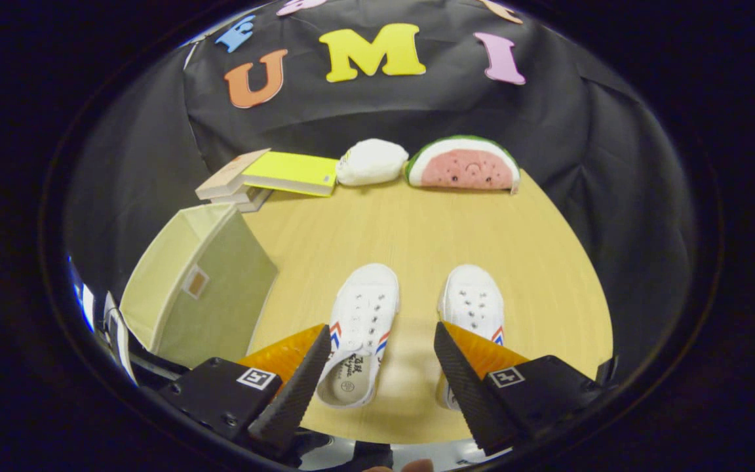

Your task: Open the storage box then place both shoes into the box .Put the left shoe in first, then the right shoe, with the right side of both shoes facing outward in a uniform manner.

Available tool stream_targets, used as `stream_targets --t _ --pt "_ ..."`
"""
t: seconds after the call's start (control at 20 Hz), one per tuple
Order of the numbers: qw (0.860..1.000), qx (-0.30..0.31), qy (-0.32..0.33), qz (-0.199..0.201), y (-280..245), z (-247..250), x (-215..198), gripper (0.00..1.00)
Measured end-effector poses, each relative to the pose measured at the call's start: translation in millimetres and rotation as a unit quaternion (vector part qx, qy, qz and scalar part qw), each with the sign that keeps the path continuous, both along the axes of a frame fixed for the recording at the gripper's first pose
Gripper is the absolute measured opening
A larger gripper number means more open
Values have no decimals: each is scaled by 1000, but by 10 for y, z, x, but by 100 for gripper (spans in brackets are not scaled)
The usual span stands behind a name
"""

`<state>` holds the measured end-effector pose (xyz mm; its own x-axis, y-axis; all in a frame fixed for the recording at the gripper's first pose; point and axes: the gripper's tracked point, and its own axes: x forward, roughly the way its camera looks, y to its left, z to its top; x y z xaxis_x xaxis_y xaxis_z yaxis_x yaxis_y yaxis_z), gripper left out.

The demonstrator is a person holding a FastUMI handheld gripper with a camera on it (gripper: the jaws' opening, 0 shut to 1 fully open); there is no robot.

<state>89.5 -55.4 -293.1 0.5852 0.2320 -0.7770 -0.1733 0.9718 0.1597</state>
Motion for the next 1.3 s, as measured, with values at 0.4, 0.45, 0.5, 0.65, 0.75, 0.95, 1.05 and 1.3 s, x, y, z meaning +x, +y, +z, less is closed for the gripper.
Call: stream_targets --t 0.4,0.45,0.5,0.65,0.75,0.95,1.05,1.3 --pt "994 12 108 3 56 -582 -7 100" --pt "993 15 119 -1 66 -620 1 100" --pt "992 19 127 -4 75 -646 17 99" --pt "988 16 156 -9 93 -728 49 89" --pt "985 23 169 -4 143 -735 52 77" --pt "980 46 193 4 267 -771 29 41" --pt "979 54 194 0 293 -751 25 21" --pt "976 84 201 -12 347 -662 -62 6"
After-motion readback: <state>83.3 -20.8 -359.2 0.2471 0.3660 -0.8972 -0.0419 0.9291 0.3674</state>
